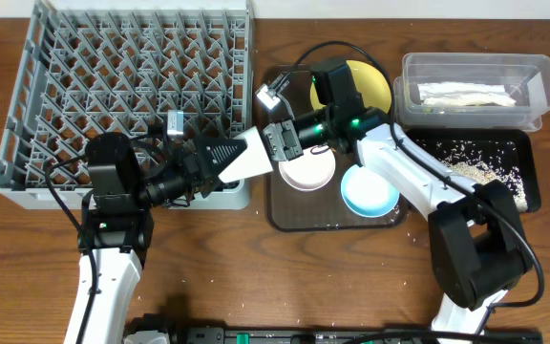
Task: Sort waste into correct bins and load items into the dishwasher
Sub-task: 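Hand the white cup from right gripper to left gripper, then lower the white cup into the dish rack with left gripper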
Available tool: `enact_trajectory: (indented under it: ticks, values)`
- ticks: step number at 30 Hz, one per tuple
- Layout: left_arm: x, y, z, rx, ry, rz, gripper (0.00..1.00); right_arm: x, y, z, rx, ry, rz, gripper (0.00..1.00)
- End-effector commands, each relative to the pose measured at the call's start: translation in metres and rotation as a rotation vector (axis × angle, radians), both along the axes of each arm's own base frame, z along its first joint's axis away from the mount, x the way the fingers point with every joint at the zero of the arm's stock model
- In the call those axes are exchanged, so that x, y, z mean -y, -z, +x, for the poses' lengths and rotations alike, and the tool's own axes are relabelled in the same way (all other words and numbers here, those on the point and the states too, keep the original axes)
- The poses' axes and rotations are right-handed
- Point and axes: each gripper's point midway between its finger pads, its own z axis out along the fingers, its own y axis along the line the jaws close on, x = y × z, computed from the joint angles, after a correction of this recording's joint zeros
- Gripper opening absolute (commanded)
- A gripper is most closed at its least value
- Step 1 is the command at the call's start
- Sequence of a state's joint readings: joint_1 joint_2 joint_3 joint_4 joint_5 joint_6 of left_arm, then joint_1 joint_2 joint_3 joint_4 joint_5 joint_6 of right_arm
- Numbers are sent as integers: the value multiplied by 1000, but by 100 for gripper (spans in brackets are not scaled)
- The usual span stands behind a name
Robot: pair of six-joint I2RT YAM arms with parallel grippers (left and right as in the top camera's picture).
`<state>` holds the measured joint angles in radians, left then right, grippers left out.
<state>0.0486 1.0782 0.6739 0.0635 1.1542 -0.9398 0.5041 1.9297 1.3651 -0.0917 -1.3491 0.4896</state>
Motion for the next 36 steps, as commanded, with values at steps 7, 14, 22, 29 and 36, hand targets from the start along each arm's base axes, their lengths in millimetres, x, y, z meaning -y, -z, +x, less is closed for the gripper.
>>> enact_trajectory:
  ticks: [7, 14, 22, 29, 36]
  values:
    - [6, -12, -8, 3, 63, -37, 95, -12, 2, -7, -28, -10, -15, 1]
    - [6, -12, -8, 3, 61, -37, 72, -12, 2, -7, -28, -10, -15, 1]
    - [5, -11, -7, 4, 55, -34, 41, -14, 2, -3, -23, 8, -20, 31]
    - [5, -14, -5, 36, 53, -27, 36, -1, 6, 25, 3, 111, -44, 87]
    - [3, -21, -1, 95, 43, -17, 36, 49, 15, 84, 26, 324, -92, 99]
